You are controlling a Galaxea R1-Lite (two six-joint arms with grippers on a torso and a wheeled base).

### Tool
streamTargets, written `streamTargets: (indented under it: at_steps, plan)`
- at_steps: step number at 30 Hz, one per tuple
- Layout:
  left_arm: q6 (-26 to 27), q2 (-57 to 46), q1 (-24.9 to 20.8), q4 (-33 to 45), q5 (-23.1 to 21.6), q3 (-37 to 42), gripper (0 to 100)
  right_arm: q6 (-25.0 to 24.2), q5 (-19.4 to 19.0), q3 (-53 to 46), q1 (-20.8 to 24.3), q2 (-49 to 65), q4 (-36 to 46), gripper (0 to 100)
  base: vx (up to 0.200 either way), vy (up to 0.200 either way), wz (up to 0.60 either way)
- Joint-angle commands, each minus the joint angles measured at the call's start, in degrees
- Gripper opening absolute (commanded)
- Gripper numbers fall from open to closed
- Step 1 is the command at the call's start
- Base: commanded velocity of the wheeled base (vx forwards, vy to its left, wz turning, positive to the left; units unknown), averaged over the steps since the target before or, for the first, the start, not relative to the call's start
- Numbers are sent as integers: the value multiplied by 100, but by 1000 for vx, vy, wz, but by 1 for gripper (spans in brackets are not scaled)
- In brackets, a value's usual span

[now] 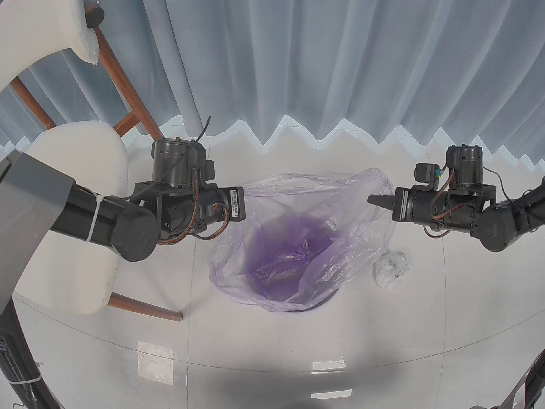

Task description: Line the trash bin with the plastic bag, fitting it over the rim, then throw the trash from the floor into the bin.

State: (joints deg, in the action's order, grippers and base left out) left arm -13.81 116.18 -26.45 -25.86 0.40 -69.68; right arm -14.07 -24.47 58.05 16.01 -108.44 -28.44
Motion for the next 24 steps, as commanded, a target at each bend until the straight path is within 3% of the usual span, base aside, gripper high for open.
streamTargets:
  at_steps: [1, 11, 17, 24]
  plan:
    - [1, 555, 123, -7, 136, -423, 0, -8, 3, 655, -212, -758, -65, 0, 0, 0, 0]
    - [-166, 1153, 316, -42, 566, -1206, 0, -87, 3, 1912, -344, -1751, -56, 0, 0, 0, 0]
    - [-174, 1223, 351, -16, 883, -1179, 0, -79, 74, 2509, -353, -2261, -39, 0, 0, 0, 0]
    - [-174, 1135, 211, -25, 944, -1056, 0, -70, 30, 2606, -432, -2322, -56, 0, 0, 0, 0]
